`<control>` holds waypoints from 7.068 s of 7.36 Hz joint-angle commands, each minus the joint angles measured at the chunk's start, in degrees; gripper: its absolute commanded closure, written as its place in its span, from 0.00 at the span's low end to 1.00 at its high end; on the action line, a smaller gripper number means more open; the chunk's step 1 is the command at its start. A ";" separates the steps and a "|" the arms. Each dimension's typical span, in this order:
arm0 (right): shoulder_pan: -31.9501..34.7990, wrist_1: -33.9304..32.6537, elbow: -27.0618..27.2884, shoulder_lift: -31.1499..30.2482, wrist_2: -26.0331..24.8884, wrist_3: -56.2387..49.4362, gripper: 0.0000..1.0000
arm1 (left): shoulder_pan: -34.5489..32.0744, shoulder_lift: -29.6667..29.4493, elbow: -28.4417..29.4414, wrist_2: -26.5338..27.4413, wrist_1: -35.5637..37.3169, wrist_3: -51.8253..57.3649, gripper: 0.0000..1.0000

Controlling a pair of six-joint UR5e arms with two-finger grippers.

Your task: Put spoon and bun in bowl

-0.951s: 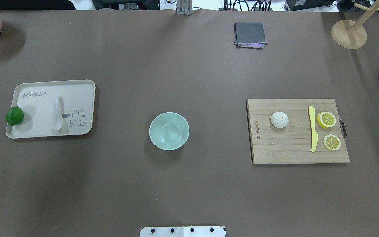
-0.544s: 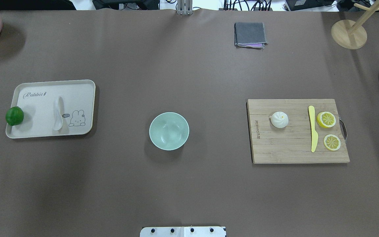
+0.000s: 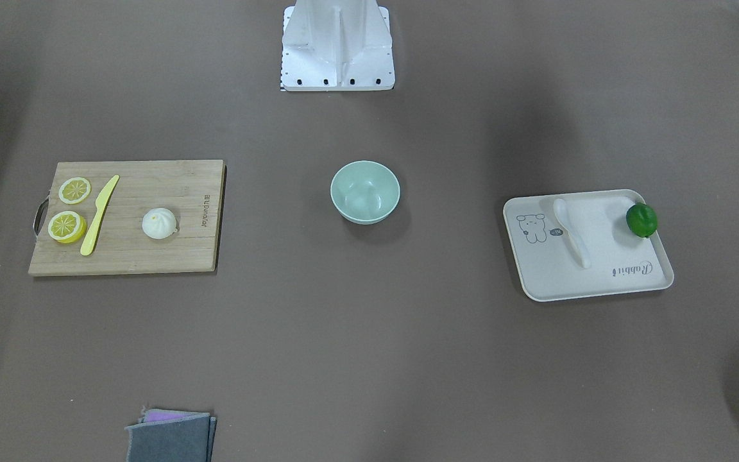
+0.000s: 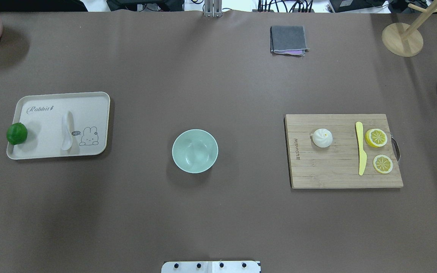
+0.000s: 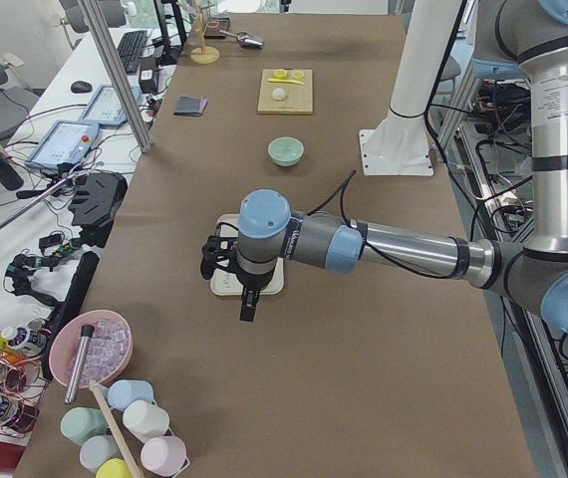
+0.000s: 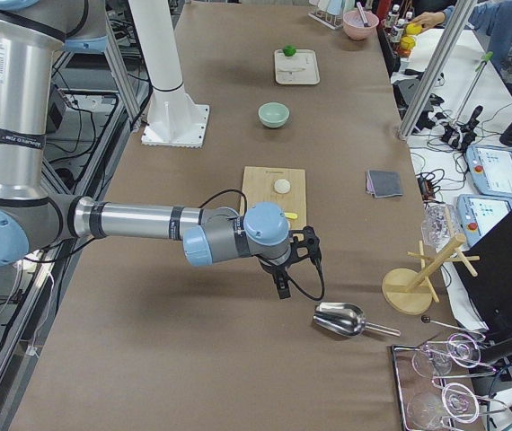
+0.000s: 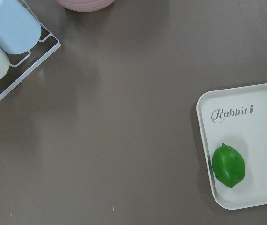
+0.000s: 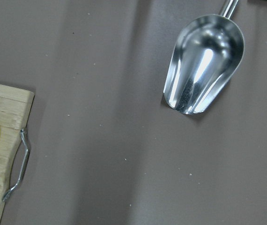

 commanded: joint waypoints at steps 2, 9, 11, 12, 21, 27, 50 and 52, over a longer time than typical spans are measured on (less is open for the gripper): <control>-0.24 2.88 0.25 -0.40 2.73 3.43 0.00 | 1.42 -0.82 -0.09 -0.02 -0.13 -0.06 0.02; -16.20 3.32 4.28 9.25 -1.11 35.83 0.01 | 17.04 -12.56 2.97 -0.83 -4.52 -30.91 0.03; -22.62 3.32 5.96 12.85 -5.34 43.82 0.01 | 27.66 -19.25 7.34 6.72 -4.44 -41.24 0.15; -25.09 3.32 6.05 13.91 -6.57 46.13 0.01 | 29.18 -22.24 11.29 6.83 -4.44 -41.89 0.15; -34.51 3.23 6.32 19.28 -12.03 53.09 0.01 | 37.29 -23.93 22.49 9.65 -12.35 -46.03 0.59; -34.69 2.88 6.23 19.89 -12.64 53.18 0.01 | 37.72 -27.52 20.04 9.56 -11.39 -47.16 1.00; -53.19 -5.69 4.65 40.93 -27.01 65.87 1.00 | 33.91 -27.84 3.33 11.88 -10.06 -46.55 0.02; -60.50 -10.56 2.47 48.70 -34.94 70.13 1.00 | 28.34 -22.46 5.61 10.09 -10.15 -33.50 0.02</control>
